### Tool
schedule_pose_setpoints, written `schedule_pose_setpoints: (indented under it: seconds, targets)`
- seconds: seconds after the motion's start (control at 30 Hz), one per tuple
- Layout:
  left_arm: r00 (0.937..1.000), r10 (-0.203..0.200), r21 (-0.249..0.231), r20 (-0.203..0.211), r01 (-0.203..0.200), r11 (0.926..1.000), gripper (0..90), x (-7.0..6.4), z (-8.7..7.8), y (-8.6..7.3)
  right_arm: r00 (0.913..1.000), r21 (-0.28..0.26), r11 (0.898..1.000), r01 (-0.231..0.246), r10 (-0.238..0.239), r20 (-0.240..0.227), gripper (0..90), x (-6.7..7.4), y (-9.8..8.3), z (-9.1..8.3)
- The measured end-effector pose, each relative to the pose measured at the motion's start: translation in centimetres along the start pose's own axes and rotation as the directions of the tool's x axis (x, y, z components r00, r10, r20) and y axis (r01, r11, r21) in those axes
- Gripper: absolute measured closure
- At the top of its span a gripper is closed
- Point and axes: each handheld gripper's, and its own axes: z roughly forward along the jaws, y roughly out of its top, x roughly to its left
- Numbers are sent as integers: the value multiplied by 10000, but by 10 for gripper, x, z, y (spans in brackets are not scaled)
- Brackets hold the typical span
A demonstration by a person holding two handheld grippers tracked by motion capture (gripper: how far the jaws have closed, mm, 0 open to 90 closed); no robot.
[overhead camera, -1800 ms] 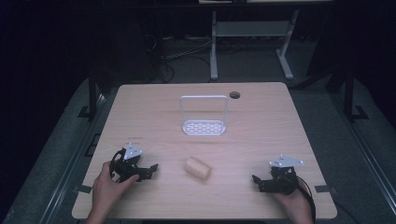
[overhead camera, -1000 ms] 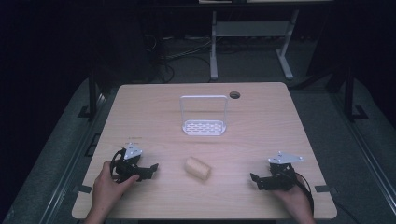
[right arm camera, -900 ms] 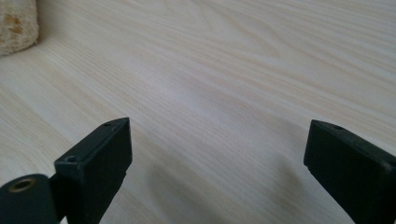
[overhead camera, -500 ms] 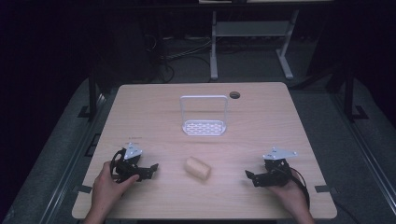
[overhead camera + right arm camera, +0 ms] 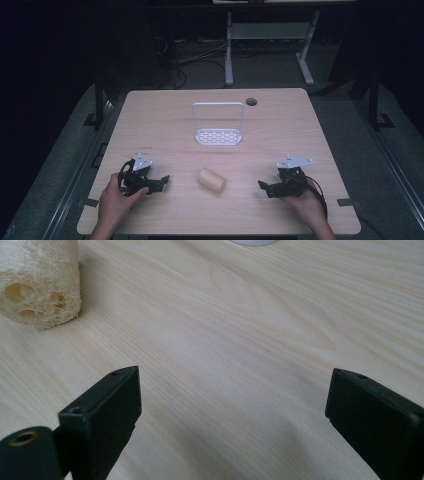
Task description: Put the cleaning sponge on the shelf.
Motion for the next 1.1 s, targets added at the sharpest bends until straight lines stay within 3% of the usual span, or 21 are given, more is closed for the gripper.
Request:
schedule_pose_setpoints:
  seconds: [1.1]
  targets:
    - [10000,1,1,-1,-1,10000,126,0,0,0,9951,-83,9980,632,-637,-753,76,17,33,19]
